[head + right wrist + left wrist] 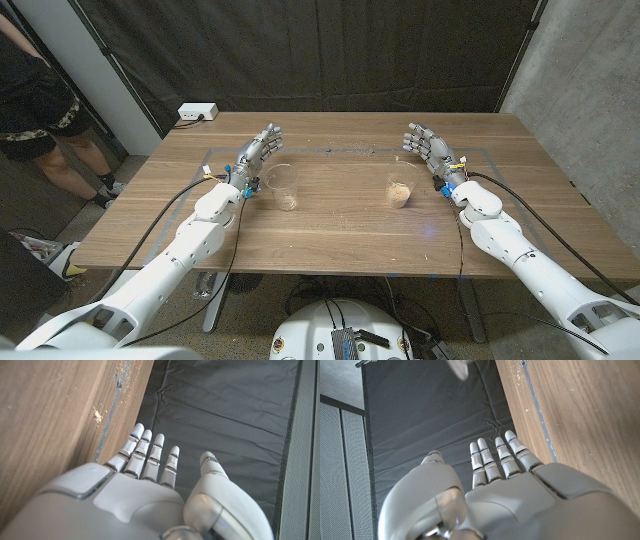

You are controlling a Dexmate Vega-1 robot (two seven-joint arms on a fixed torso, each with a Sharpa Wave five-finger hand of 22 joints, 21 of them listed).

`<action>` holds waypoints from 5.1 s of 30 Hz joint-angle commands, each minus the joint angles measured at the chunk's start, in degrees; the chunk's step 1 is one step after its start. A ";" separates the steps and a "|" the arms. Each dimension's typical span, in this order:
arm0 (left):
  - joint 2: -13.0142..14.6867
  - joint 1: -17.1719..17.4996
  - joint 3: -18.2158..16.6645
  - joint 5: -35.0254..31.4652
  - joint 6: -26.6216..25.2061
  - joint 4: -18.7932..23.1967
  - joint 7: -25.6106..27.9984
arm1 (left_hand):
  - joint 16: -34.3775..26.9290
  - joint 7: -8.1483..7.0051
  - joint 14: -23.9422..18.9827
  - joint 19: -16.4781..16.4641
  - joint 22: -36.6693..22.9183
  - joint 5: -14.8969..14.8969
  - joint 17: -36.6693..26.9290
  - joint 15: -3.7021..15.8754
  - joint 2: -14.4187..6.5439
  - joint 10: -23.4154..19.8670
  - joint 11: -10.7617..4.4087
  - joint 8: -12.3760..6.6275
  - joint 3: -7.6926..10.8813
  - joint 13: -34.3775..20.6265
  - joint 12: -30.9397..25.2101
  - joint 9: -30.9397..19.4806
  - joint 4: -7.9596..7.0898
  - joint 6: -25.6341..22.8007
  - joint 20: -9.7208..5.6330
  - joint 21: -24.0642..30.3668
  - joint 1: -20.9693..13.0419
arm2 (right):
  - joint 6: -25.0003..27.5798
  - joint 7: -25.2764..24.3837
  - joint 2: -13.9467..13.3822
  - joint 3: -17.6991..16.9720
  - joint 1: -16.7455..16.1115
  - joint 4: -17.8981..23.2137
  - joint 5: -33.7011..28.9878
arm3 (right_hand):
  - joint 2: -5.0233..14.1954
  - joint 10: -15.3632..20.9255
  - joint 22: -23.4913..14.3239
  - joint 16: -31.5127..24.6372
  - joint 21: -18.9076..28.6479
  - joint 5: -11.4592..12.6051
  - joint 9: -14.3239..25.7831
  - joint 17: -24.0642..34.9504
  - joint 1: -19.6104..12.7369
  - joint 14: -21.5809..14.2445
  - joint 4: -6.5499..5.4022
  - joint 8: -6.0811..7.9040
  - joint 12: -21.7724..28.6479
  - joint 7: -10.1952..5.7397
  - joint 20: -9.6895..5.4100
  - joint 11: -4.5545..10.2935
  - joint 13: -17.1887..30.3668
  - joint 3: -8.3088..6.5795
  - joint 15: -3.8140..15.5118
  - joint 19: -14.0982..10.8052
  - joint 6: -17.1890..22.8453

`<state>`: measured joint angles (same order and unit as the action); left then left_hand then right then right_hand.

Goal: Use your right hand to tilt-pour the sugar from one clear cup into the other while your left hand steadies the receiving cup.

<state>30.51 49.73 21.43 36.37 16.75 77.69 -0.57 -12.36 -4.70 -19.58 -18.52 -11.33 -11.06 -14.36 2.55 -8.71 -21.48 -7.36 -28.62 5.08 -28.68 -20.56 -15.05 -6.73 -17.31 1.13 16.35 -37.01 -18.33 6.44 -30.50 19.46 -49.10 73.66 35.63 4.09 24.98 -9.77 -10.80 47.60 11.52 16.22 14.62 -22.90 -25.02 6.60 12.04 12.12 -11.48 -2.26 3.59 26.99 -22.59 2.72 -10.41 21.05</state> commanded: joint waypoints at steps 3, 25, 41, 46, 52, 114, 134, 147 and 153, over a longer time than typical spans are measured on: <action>1.26 0.61 -0.56 0.29 -0.09 0.78 -0.49 | -0.57 -0.15 -0.50 -0.35 -0.15 -0.40 -0.10 4.95 0.24 -0.78 0.09 -0.31 0.40 -0.13 0.22 -0.15 -0.26 -0.76 0.33 0.13 0.15 | -1.62 -0.35 -3.68 -0.62 -1.02 0.20 -3.71 | -0.97 0.54 -0.26 -0.44 -0.55 0.08 -0.04 -0.10 0.13 -0.50 0.21 0.09 0.35 -0.14 -2.69 0.24 -0.24 0.07 8.33 -0.64 -0.16; 3.19 3.18 -0.98 0.29 0.71 4.05 0.58 | -0.64 -0.11 -0.76 -0.60 -0.13 -0.40 0.04 5.07 0.30 -1.33 0.15 -0.32 0.65 -0.12 0.38 -0.12 -0.20 -1.03 -0.02 0.15 0.30 | -1.71 -3.99 -9.93 -3.76 -8.01 4.96 -4.75 | -0.83 2.29 -0.28 -1.21 -1.14 -0.08 -0.18 -0.94 0.01 -2.29 0.66 0.51 1.12 -0.48 -3.70 1.10 -1.08 -0.32 9.66 -1.88 0.77; 4.93 5.45 -1.08 -0.59 0.21 8.24 3.70 | -0.65 0.09 -0.87 -0.70 -0.13 -0.40 0.12 5.13 0.30 -1.52 -0.08 -0.36 0.83 -0.11 0.53 -0.11 -0.16 -1.25 -0.08 0.13 0.37 | -4.25 -3.18 -15.02 -6.39 -13.77 5.83 -4.49 | -5.55 0.79 -0.29 -1.07 -3.05 -1.52 -0.14 -1.59 5.75 -0.90 -0.64 -0.10 0.69 -0.49 -3.11 1.04 -2.34 3.59 9.28 -2.13 -1.54; 5.33 6.53 -1.24 -1.01 0.62 9.75 5.11 | -0.62 0.08 -0.84 -0.72 -0.13 -0.39 0.14 5.11 0.29 -1.53 -0.02 -0.30 0.89 -0.11 0.61 -0.10 -0.16 -1.16 -0.09 0.12 0.42 | -5.38 -0.81 -17.74 -6.92 -15.30 5.58 -4.68 | -7.76 0.21 -0.27 -0.92 -3.89 -1.12 -0.17 -1.90 7.75 -0.28 -0.86 -0.42 0.61 -0.56 -3.01 1.17 -2.74 5.22 9.40 -2.20 -2.86; 6.27 7.93 -1.44 -1.83 0.52 12.07 7.23 | -0.65 0.16 -0.95 -0.75 -0.13 -0.38 0.17 5.08 0.28 -1.68 -0.02 -0.35 0.97 -0.11 0.64 -0.10 -0.16 -1.37 0.02 0.11 0.47 | -6.79 0.00 -20.56 -8.54 -18.10 5.98 -4.41 | -10.12 -1.66 -0.27 -0.43 -5.11 -0.34 -0.28 -2.36 8.94 1.37 -0.57 -0.89 0.14 -0.53 -2.90 0.84 -3.24 6.66 9.38 -2.06 -5.20; 9.04 11.15 -1.12 -3.82 5.22 13.02 8.88 | -0.79 0.40 -1.68 -1.77 -0.09 -0.46 0.39 4.88 0.86 -2.63 0.31 -0.09 0.96 -0.23 1.11 -0.08 -0.59 -1.52 -0.33 0.25 2.05 | -9.94 -13.63 -32.46 -6.13 -24.75 10.10 -28.61 | -12.74 -18.84 -0.51 0.37 -13.87 4.16 -2.00 -3.65 5.67 16.22 2.00 -1.42 -0.96 0.83 1.17 -0.01 -5.54 9.40 5.81 2.30 -25.72; 8.80 10.41 -0.39 -4.66 6.83 11.41 8.32 | -0.88 0.42 -2.02 -1.91 -0.08 -0.60 0.47 4.94 0.91 -3.01 0.13 -0.12 0.92 -0.28 1.20 -0.10 -0.70 -1.81 -0.46 0.22 2.58 | -9.10 -20.38 -28.66 -2.03 -22.20 6.68 -38.92 | -13.11 -20.88 -0.55 0.47 -15.22 5.30 -2.13 -3.68 3.38 18.47 2.66 -0.65 -0.79 0.61 1.40 0.53 -5.74 9.52 5.22 3.26 -26.55; 8.78 10.91 -0.09 -5.31 6.51 12.48 9.60 | -0.87 0.45 -2.09 -1.96 -0.06 -0.68 0.52 4.97 0.89 -3.10 0.03 -0.11 0.95 -0.33 1.33 -0.11 -0.73 -1.91 -0.61 0.18 2.85 | -8.90 -25.14 -26.88 -0.92 -20.49 6.32 -43.21 | -12.51 -20.10 -0.61 0.01 -15.66 5.80 -2.19 -3.59 2.35 18.24 2.55 0.25 -0.05 0.43 1.23 0.63 -5.81 9.32 5.27 3.03 -25.23; 8.59 10.53 0.24 -5.31 6.49 12.23 9.31 | -0.85 0.48 -2.10 -1.96 -0.06 -0.73 0.55 4.99 0.89 -3.40 0.11 -0.08 0.97 -0.36 1.30 -0.11 -0.73 -1.92 -0.72 0.15 2.97 | -8.04 -24.41 -27.06 -0.39 -20.67 8.20 -43.32 | -12.28 -20.51 -0.63 -0.09 -15.79 5.93 -2.21 -3.56 2.01 18.21 2.49 0.38 -0.10 0.38 1.28 0.49 -5.83 9.23 5.09 2.92 -25.12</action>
<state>39.31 60.44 21.24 31.40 23.31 89.80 8.52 -12.87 -4.40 -21.18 -20.15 -11.22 -11.52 -13.84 2.35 -8.08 -24.13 -7.38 -28.62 5.95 -28.82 -19.27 -15.03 -7.12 -18.84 0.73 16.34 -34.28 -27.23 -16.95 -58.24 17.93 -70.35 80.23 -5.98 -8.01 4.53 -10.26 -10.62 31.72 17.19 13.83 10.94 -20.14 -6.65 9.11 12.10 11.89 -10.95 -0.71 4.02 20.99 -13.13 2.04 -7.42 -4.18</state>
